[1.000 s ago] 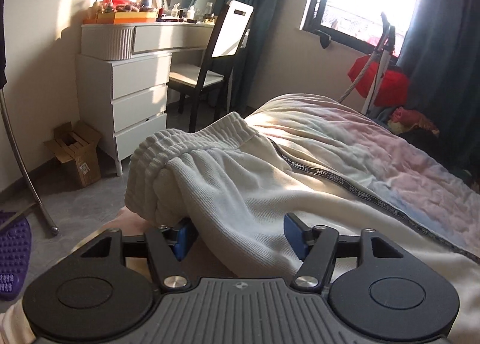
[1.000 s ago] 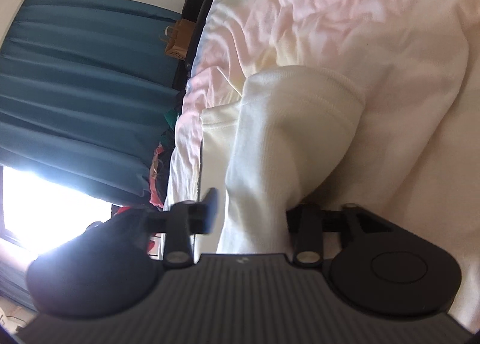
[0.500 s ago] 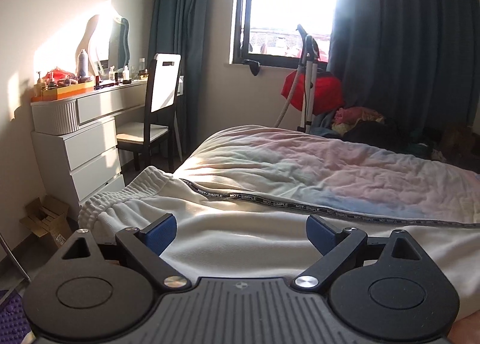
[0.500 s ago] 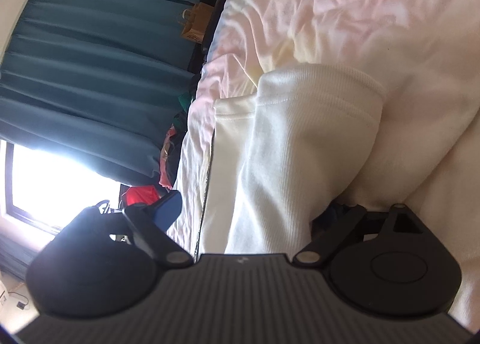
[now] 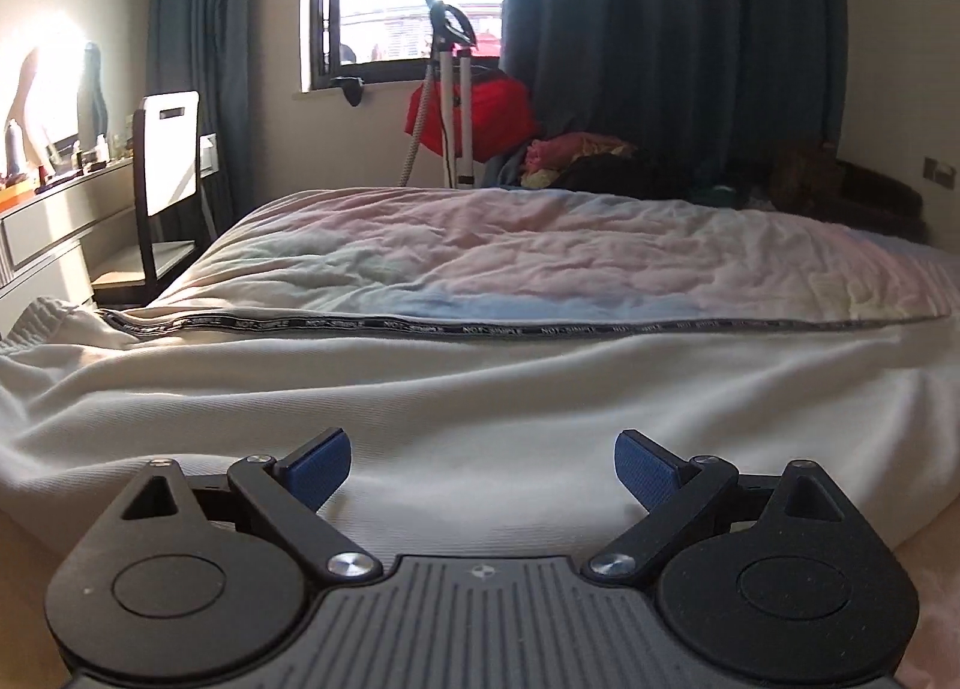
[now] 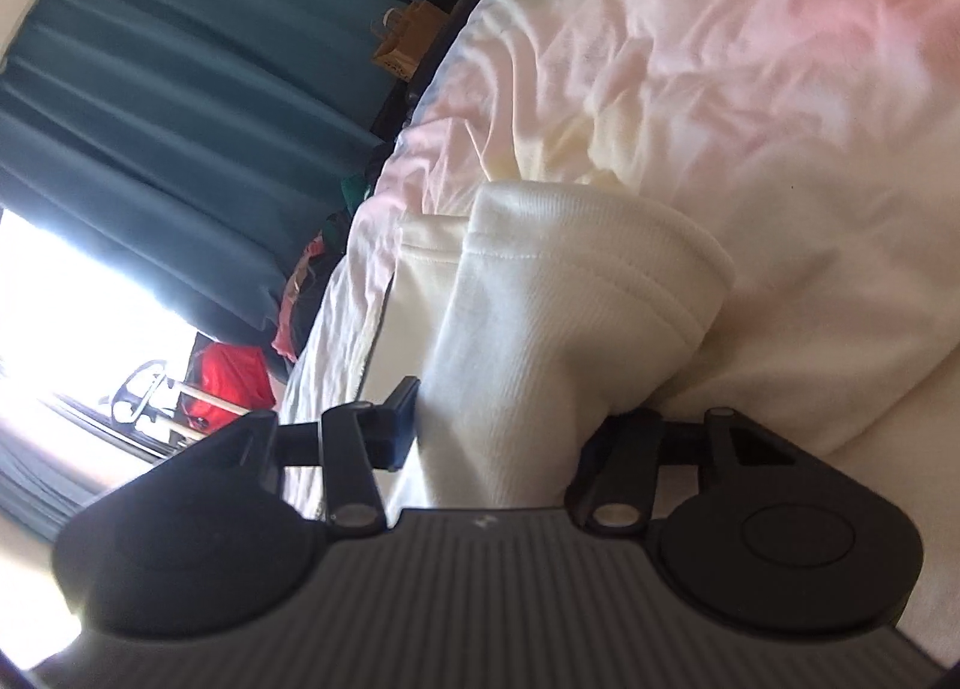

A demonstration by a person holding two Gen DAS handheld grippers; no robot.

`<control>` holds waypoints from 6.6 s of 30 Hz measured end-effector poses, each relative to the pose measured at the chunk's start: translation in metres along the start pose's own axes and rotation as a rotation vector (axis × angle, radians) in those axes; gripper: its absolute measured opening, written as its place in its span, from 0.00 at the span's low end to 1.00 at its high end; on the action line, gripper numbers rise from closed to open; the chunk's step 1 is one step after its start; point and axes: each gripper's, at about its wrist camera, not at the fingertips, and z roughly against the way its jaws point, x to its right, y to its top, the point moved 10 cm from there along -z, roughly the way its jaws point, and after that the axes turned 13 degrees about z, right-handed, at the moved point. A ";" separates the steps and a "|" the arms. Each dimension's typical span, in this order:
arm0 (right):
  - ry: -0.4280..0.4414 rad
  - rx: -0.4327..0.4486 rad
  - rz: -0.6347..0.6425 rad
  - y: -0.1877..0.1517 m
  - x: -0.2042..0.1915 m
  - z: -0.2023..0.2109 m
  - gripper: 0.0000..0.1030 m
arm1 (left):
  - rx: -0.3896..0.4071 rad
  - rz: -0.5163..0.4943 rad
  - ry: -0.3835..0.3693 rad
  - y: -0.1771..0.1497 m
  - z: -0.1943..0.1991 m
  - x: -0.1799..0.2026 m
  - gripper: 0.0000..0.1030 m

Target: Fold clothes

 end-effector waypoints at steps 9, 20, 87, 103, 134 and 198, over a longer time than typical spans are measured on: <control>0.022 -0.001 0.058 0.001 -0.008 -0.004 0.61 | -0.103 -0.024 -0.056 -0.036 -0.028 0.007 0.94; -0.177 0.124 0.610 0.010 -0.107 0.027 0.18 | -0.086 -0.036 -0.037 -0.024 -0.023 -0.001 0.95; 0.377 -0.424 1.001 -0.259 -0.290 0.054 0.54 | 0.018 0.294 -0.053 0.021 0.020 -0.063 0.92; 0.365 -0.545 0.818 -0.261 -0.256 0.087 0.55 | -0.109 0.434 -0.106 0.037 -0.021 -0.073 0.91; 0.364 -0.299 0.711 -0.174 -0.266 0.048 0.55 | -0.174 0.208 -0.058 0.087 -0.109 -0.017 0.19; 0.294 -0.410 0.846 -0.225 -0.260 0.030 0.54 | -0.252 0.007 -0.522 -0.009 -0.029 0.030 0.57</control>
